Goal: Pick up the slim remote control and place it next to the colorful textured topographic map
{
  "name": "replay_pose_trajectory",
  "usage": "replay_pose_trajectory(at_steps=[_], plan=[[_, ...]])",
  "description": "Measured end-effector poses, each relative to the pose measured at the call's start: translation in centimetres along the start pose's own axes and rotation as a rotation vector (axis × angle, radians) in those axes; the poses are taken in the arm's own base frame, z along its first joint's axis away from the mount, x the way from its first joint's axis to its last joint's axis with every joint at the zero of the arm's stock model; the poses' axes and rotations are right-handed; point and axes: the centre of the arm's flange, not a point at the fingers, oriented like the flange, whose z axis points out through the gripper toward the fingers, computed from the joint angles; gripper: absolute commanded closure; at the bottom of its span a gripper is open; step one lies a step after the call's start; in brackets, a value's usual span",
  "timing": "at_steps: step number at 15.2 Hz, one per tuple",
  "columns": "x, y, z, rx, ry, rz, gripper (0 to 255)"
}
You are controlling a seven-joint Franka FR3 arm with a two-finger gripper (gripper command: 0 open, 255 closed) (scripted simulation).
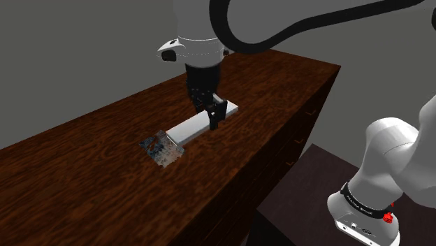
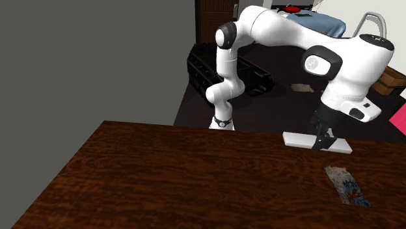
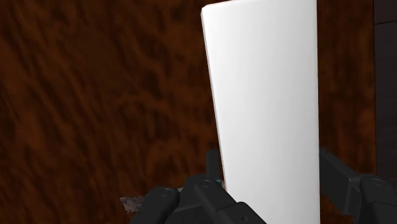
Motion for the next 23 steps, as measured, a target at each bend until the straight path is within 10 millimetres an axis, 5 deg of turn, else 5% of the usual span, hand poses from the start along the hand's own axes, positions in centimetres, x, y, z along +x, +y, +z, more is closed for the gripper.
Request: replay_pose_trajectory(at_steps=[20,23], plan=[[25.9,-6.0,0.0,-0.001,0.002,-0.002,255],[26.9,-6.2,1.1,0.0,0.0,0.0,255]])
